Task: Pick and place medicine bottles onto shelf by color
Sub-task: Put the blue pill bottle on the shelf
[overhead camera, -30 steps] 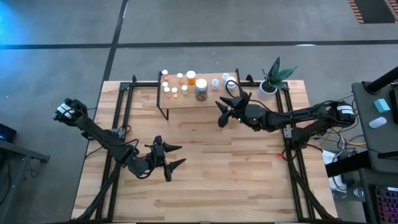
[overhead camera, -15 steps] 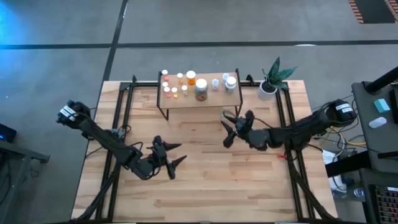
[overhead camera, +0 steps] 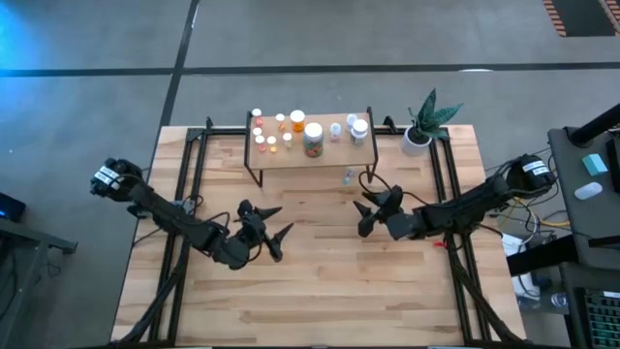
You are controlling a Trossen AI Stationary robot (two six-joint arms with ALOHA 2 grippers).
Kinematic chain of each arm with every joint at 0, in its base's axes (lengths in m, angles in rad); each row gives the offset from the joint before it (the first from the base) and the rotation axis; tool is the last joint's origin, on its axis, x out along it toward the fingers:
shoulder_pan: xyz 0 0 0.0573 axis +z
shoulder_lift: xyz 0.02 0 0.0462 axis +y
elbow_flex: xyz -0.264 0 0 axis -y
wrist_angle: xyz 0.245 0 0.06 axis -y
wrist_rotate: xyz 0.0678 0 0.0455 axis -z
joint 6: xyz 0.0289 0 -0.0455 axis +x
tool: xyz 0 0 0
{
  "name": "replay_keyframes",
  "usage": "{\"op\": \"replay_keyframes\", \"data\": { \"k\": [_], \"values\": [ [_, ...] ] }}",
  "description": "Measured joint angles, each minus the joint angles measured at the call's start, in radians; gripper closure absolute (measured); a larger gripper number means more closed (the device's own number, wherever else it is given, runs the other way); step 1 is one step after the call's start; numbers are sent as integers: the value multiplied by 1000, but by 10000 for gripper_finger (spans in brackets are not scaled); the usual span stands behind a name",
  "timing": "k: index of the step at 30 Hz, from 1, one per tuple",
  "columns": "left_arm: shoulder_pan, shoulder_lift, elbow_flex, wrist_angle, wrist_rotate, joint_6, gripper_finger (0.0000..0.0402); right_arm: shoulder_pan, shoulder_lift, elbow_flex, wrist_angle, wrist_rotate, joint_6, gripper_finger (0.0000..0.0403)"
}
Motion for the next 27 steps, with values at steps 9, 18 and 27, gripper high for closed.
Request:
{"op": "replay_keyframes", "data": {
  "k": [9, 18, 27],
  "values": [
    [38, -139, -5, 0, 131, 190, 147, 0, 162, 48, -9, 61, 70, 149],
    [112, -275, -99, 161, 405, 447, 147, -9, 413, 189, -9, 67, 136, 159],
    [297, -362, -333, 485, 721, 395, 147, -71, 489, 264, -56, 202, 259, 160]
  ]
}}
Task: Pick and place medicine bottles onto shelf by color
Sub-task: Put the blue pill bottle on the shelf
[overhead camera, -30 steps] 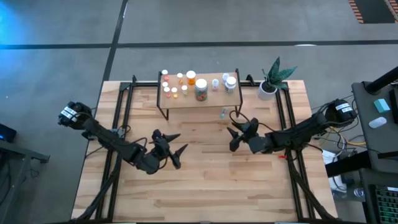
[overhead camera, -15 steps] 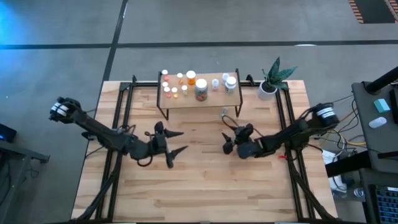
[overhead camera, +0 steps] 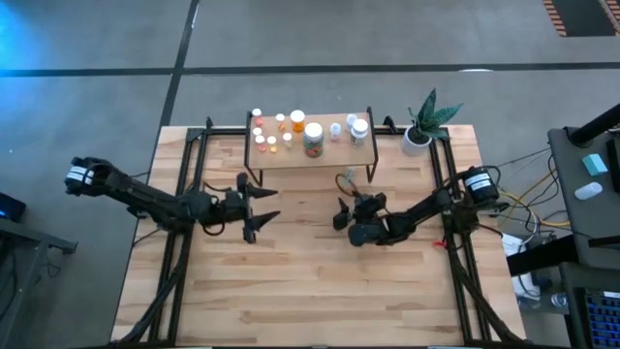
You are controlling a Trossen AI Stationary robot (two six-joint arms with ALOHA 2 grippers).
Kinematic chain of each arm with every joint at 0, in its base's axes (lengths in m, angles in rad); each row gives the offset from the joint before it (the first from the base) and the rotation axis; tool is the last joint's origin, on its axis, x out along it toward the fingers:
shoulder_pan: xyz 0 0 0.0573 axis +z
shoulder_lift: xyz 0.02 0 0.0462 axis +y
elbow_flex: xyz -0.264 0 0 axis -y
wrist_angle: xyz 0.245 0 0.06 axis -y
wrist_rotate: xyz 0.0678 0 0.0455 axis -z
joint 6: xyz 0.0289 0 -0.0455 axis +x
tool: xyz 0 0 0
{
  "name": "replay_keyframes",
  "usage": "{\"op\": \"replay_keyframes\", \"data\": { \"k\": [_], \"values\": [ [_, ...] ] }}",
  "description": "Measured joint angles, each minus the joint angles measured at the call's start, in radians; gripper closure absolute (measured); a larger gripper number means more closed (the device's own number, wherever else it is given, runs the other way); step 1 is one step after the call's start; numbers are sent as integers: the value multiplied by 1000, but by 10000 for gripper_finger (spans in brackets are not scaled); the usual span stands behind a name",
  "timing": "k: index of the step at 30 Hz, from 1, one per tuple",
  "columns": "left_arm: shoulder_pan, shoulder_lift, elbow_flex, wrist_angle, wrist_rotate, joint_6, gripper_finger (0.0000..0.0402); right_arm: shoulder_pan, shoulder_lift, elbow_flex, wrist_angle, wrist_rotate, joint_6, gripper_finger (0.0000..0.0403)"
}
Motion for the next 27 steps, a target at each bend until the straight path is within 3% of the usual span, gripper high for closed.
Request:
{"op": "replay_keyframes", "data": {
  "k": [7, 10, 18, 27],
  "values": [
    [48, -64, -32, 42, 11, 11, 147, -111, -8, 0, -113, -77, 317, 144],
    [50, -73, -21, 41, 17, 34, 147, -130, -7, 11, -111, -119, 299, 135],
    [55, -60, -7, 37, 25, 60, 147, -142, -3, 63, -111, -112, 200, 126],
    [55, -50, -7, 36, 27, 51, 147, -183, 62, 97, -122, -106, 198, 126]
  ]
}}
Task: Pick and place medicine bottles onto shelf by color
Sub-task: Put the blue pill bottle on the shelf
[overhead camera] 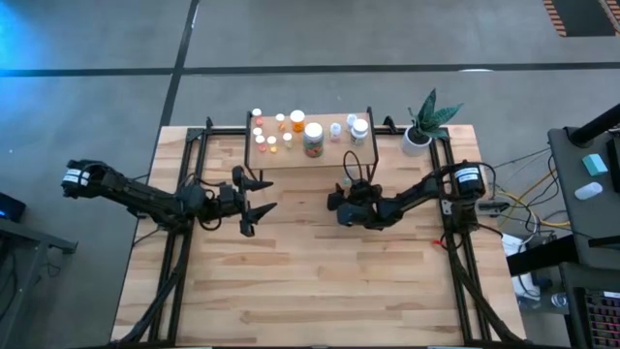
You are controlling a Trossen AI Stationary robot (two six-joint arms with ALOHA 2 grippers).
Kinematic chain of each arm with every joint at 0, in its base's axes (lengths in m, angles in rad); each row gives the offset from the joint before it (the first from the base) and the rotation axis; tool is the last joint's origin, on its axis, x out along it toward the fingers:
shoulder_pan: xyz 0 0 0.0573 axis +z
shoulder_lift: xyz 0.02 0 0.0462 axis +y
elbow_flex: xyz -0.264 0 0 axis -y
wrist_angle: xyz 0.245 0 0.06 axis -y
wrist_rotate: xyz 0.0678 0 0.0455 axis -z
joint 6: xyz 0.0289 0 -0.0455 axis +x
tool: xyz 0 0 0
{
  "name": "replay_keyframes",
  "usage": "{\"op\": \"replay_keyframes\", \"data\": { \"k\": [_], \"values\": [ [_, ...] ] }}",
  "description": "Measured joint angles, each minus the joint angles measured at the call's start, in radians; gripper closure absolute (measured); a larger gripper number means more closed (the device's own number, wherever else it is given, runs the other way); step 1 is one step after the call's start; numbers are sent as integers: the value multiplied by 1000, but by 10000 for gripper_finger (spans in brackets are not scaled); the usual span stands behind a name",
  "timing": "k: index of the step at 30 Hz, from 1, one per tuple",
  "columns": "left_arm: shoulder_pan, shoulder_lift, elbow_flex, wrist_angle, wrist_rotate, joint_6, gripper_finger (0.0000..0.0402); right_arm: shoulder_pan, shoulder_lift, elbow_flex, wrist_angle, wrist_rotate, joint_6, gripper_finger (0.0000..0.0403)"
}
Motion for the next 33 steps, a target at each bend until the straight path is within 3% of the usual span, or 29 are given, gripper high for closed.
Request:
{"op": "replay_keyframes", "data": {
  "k": [18, 33],
  "values": [
    [0, 8, -1, -6, 4, -3, 147, -26, 148, 149, -192, 18, 53, 129],
    [0, 10, -2, -7, 4, -3, 147, -15, 118, 155, -335, -41, 97, 204]
  ]
}}
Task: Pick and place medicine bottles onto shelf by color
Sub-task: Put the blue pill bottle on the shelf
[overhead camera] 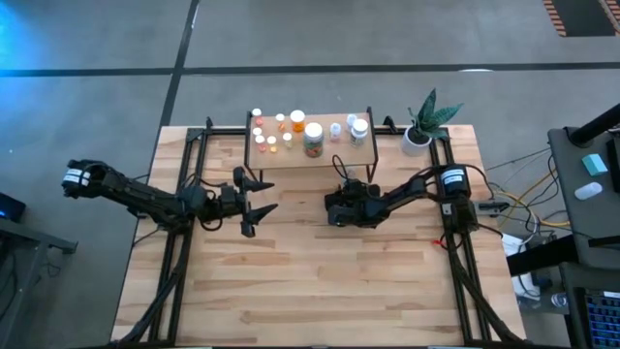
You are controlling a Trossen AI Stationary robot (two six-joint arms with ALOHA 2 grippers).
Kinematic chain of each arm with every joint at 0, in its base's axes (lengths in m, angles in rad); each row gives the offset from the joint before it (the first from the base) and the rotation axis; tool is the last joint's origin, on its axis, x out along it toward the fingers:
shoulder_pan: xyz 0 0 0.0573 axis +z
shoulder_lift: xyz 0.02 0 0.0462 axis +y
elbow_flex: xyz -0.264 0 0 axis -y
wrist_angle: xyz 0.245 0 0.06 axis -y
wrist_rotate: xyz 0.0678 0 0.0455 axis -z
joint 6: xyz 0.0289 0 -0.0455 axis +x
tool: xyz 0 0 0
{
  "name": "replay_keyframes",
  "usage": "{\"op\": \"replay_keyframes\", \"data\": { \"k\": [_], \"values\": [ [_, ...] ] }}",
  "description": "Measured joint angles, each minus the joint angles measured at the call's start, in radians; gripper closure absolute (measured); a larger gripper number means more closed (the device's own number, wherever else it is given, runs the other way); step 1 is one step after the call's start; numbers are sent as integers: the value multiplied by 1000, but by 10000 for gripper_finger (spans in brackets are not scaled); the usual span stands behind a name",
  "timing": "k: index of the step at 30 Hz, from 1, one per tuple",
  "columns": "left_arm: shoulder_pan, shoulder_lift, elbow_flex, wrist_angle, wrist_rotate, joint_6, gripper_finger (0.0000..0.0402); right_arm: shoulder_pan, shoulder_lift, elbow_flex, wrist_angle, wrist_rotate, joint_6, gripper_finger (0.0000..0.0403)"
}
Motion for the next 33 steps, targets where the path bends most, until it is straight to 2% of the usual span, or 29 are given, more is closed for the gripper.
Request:
{"op": "replay_keyframes", "data": {
  "k": [7, 16, 21, 27, 33],
  "values": [
    [0, 0, 1, 0, 0, 0, 147, 39, -14, -1, -8, -70, -5, 244],
    [0, 0, 2, 5, 0, -1, 147, 183, -96, -2, -19, -186, -50, 290],
    [0, -1, 2, 4, 0, -24, 147, 250, -151, -2, -15, -158, -129, 310],
    [-1, 1, 3, 5, 0, -51, 147, 258, -200, -2, -40, -161, -182, 329],
    [-1, 2, 2, 4, 2, -55, 147, 266, -217, -2, -186, -42, -87, 309]
  ]
}}
